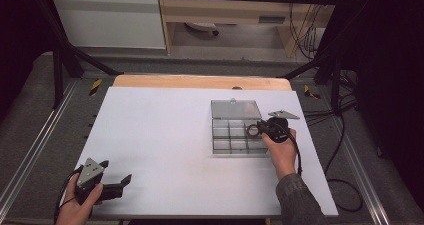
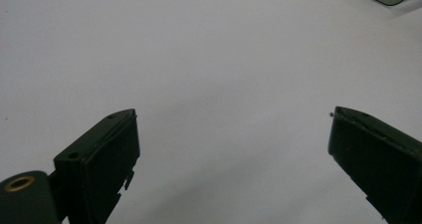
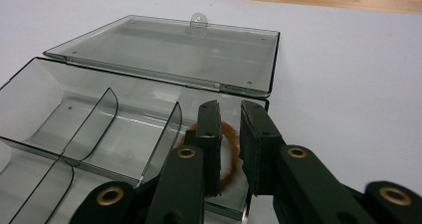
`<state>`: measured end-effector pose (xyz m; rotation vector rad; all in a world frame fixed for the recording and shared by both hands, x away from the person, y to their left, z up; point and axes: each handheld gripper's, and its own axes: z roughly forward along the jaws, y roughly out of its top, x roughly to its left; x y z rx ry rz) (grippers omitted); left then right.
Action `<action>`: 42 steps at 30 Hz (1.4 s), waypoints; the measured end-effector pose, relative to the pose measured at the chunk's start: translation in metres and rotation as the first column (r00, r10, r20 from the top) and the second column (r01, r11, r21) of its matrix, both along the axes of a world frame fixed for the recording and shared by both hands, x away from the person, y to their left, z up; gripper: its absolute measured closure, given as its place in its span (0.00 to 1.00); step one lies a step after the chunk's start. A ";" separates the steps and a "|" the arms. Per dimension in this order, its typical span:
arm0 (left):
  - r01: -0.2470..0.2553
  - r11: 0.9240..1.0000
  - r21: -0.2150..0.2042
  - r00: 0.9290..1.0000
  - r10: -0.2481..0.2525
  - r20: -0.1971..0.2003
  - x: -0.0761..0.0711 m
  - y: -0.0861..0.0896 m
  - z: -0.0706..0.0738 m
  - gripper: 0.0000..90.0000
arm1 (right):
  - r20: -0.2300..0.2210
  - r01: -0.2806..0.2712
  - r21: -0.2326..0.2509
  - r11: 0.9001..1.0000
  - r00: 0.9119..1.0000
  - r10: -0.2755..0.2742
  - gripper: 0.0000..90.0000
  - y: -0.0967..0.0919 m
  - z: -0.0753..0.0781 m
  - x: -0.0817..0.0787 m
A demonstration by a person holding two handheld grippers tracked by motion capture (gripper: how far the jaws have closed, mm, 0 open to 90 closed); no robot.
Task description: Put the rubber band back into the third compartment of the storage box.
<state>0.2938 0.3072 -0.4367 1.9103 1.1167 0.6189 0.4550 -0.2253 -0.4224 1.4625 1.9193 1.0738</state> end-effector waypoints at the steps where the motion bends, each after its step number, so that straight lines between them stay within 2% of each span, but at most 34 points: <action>1: 0.001 1.000 0.003 1.000 -0.001 0.001 0.000 0.000 0.000 0.07 | -0.001 0.001 0.001 1.000 1.000 -0.001 0.86 0.000 0.000 0.000; 8: 0.001 1.000 0.003 1.000 -0.001 0.002 0.000 0.000 0.000 0.07 | 0.014 -0.003 0.023 1.000 1.000 0.003 0.86 0.001 0.003 -0.002; 13: -0.001 1.000 0.001 1.000 0.001 -0.001 0.000 0.000 0.000 0.07 | 0.023 -0.004 0.077 0.997 1.000 0.002 0.85 0.003 0.005 -0.003; 18: 0.001 1.000 0.004 1.000 -0.001 -0.001 0.000 0.000 0.000 0.07 | 0.035 -0.011 0.102 0.995 0.999 0.008 0.80 0.007 0.008 -0.004; 24: 0.000 1.000 0.006 1.000 0.000 -0.001 0.000 0.000 0.000 0.07 | 0.058 -0.058 0.134 0.989 0.997 0.050 0.61 0.014 0.012 -0.005; 28: 0.000 1.000 0.007 1.000 0.000 -0.002 0.000 0.000 0.000 0.07 | 0.037 -0.066 0.149 0.987 0.997 0.061 0.36 0.015 0.013 -0.002; 33: 0.002 1.000 0.008 1.000 -0.002 -0.003 0.000 0.000 -0.001 0.07 | 0.041 -0.066 0.161 0.985 0.997 0.060 0.17 0.015 0.015 -0.001; 36: 0.002 1.000 0.007 1.000 -0.002 -0.004 0.000 0.000 -0.001 0.07 | 0.055 -0.083 0.175 0.981 0.996 0.074 0.10 0.014 0.017 -0.002; 42: 0.004 1.000 0.011 1.000 -0.004 -0.006 0.000 0.000 -0.001 0.07 | 0.071 -0.108 0.175 0.979 0.993 0.097 0.07 0.013 0.020 -0.004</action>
